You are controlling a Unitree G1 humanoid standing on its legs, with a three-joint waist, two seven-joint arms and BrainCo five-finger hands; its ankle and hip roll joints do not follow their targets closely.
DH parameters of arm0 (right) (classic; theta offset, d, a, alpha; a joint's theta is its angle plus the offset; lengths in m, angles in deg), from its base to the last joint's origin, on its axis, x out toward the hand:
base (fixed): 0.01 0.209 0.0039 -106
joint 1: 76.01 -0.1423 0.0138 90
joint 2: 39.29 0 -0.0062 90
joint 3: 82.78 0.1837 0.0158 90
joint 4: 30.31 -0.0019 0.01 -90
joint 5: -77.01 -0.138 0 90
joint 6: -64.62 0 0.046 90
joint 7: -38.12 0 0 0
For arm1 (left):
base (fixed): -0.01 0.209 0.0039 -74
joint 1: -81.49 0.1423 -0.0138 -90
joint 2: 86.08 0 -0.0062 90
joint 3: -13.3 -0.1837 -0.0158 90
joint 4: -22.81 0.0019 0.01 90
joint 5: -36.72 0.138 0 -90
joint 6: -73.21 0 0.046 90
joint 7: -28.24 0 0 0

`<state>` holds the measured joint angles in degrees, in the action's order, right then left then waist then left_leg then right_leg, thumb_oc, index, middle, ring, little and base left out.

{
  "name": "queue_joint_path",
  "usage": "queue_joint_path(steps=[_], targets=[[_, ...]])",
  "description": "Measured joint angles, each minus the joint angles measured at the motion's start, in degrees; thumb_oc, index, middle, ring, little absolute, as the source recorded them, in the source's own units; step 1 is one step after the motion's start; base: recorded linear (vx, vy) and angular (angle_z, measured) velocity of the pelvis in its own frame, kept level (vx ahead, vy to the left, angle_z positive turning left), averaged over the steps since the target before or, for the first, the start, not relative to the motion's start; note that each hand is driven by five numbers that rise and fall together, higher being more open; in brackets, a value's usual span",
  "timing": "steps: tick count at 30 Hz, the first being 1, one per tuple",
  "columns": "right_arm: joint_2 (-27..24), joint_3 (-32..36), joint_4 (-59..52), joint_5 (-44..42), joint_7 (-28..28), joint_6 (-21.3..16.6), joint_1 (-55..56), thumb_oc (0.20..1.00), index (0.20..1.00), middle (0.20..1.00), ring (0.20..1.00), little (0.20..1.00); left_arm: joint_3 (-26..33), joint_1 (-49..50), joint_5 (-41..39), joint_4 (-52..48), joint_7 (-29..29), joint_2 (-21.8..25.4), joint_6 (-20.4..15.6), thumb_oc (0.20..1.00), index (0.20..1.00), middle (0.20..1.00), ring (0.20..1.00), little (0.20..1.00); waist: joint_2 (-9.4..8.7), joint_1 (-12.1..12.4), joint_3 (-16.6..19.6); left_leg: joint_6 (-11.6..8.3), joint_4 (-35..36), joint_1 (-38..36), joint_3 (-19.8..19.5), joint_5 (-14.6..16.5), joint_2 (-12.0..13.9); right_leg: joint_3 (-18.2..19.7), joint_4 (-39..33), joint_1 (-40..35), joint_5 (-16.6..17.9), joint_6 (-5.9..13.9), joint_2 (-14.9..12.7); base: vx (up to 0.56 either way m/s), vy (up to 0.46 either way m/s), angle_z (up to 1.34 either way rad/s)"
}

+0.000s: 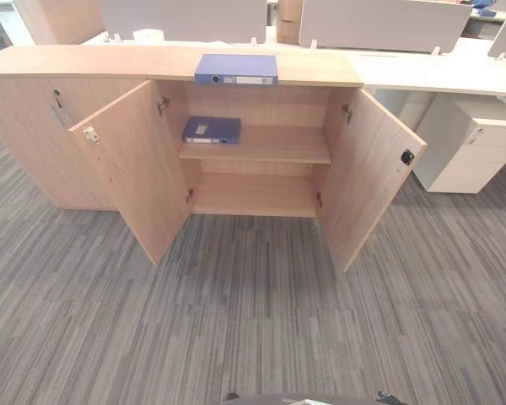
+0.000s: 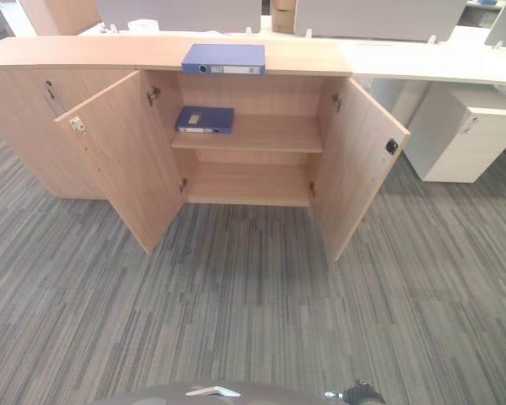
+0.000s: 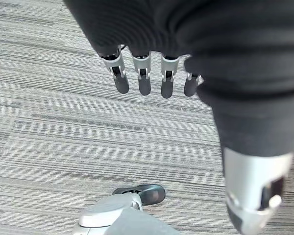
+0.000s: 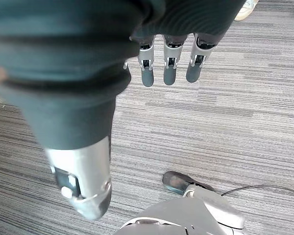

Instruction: Put the empty folder in the office cabinet

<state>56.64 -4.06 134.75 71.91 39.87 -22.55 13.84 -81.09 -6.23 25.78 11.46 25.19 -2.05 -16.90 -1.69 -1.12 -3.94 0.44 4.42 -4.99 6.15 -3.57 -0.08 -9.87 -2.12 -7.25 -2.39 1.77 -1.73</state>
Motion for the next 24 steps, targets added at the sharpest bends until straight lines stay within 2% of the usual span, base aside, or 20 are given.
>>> queue_joint_path(steps=[7, 11, 13, 15, 16, 17, 19, 21, 23, 24], targets=[[-0.1, 0.0, 0.6, 0.0, 0.1, 0.0, -0.3, 1.000, 1.000, 1.000, 1.000, 1.000, 0.0, -0.2, 0.0, -0.1, -0.1, 0.3, -0.1, 1.000, 1.000, 1.000, 1.000, 1.000, -0.05, 0.1, 0.0, -0.24, -0.1, 0.1, -0.5, 0.1, 0.2, -0.4, -1.3, -0.9, 0.5, -0.35, 0.5, 0.04, -0.054, 0.03], [-0.3, -0.3, 1.7, 0.0, 0.2, 0.0, -1.7, 1.000, 1.000, 1.000, 1.000, 1.000, 0.0, -1.5, -0.1, -0.1, -0.2, 0.6, -0.2, 1.000, 1.000, 1.000, 1.000, 1.000, -0.41, 0.6, -1.1, -1.48, -3.5, 3.2, -1.0, 0.6, 0.8, -0.6, -0.3, 1.1, -0.1, -0.63, 0.9, -0.01, -0.074, 0.07], [-0.6, -0.9, 2.0, 0.1, 0.2, 0.0, -3.1, 1.000, 1.000, 1.000, 1.000, 1.000, 0.1, -4.0, -2.6, -0.2, 0.0, 0.6, -0.3, 1.000, 1.000, 1.000, 1.000, 1.000, -0.42, 1.7, -3.4, -3.20, -8.3, 6.9, -1.9, 0.5, 1.2, -1.2, 1.9, 3.3, -1.2, -2.28, 1.0, 0.02, -0.082, 0.16], [-0.8, -1.4, 2.0, 0.1, 0.1, 0.0, -4.6, 1.000, 1.000, 1.000, 1.000, 1.000, 0.6, -5.5, -4.4, -0.3, 0.1, 0.6, -0.5, 1.000, 1.000, 1.000, 1.000, 1.000, -2.02, 2.8, -5.2, -5.76, -12.8, 9.9, -2.2, -1.1, 0.6, -1.5, 3.5, 4.6, -1.9, -3.18, -0.2, 0.09, -0.038, 0.06], [-1.0, -1.3, 2.3, 0.1, 0.1, 0.0, -5.1, 1.000, 1.000, 1.000, 1.000, 1.000, 1.2, -5.9, -5.0, -0.1, 0.1, 0.5, -0.7, 1.000, 1.000, 1.000, 1.000, 1.000, -1.86, 3.6, -6.1, -6.75, -17.1, 12.5, -2.8, -1.7, 0.6, -1.4, 3.5, 4.8, -2.5, -4.33, -0.5, 0.21, 0.033, -0.13], [-1.3, -2.1, 3.2, 0.1, 0.0, 0.1, -6.0, 1.000, 1.000, 1.000, 1.000, 1.000, 2.3, -6.6, -6.4, 0.1, 0.4, 0.5, -0.6, 1.000, 1.000, 1.000, 1.000, 1.000, -3.26, 4.5, -7.1, -7.25, -21.5, 16.1, -1.8, -0.2, 0.5, -2.7, 0.9, 3.5, 0.5, -5.09, -1.8, 0.26, 0.062, -0.09], [-2.0, -2.4, 3.2, 0.6, 0.0, 0.0, -6.4, 1.000, 1.000, 1.000, 1.000, 1.000, 2.2, -5.5, -6.8, 0.3, 0.7, 0.2, -0.3, 1.000, 1.000, 1.000, 1.000, 1.000, -2.29, 4.6, -7.4, -7.02, -15.9, 16.5, -1.9, -0.1, 1.6, -3.1, -1.7, 1.3, 0.3, -4.92, -0.8, 0.27, 0.076, 0.10], [-2.9, -2.3, 3.7, 1.7, 0.0, 0.1, -6.5, 1.000, 1.000, 1.000, 1.000, 1.000, 2.2, -4.8, -6.8, 0.0, 0.8, -0.2, -0.4, 1.000, 1.000, 1.000, 1.000, 1.000, -0.94, 5.4, -7.2, -7.68, -5.1, 16.0, -2.1, -1.7, 2.8, -3.0, -2.9, 1.0, 0.4, -4.94, 0.0, 0.27, 0.087, 0.07], [-3.5, -2.2, 3.9, 1.8, 0.0, 0.1, -6.7, 1.000, 1.000, 1.000, 1.000, 1.000, 2.2, -4.6, -6.9, 0.3, 1.1, -0.1, -0.3, 1.000, 1.000, 1.000, 1.000, 1.000, 0.37, 6.7, -6.8, -9.50, 0.8, 16.6, -2.3, -3.9, 4.4, -1.9, -3.0, 0.7, 0.2, -4.79, 0.6, 0.30, 0.093, -0.08], [-3.7, -2.0, 3.9, 1.8, 0.0, 0.1, -6.8, 1.000, 1.000, 1.000, 1.000, 1.000, 2.2, -4.6, -6.9, 0.3, 1.2, 0.0, -0.3, 1.000, 1.000, 1.000, 1.000, 1.000, 0.68, 7.0, -6.9, -9.61, 0.6, 17.3, -2.0, -4.5, 5.0, -1.6, -3.0, 0.4, 0.3, -4.83, 0.8, 0.42, 0.133, -0.10]])
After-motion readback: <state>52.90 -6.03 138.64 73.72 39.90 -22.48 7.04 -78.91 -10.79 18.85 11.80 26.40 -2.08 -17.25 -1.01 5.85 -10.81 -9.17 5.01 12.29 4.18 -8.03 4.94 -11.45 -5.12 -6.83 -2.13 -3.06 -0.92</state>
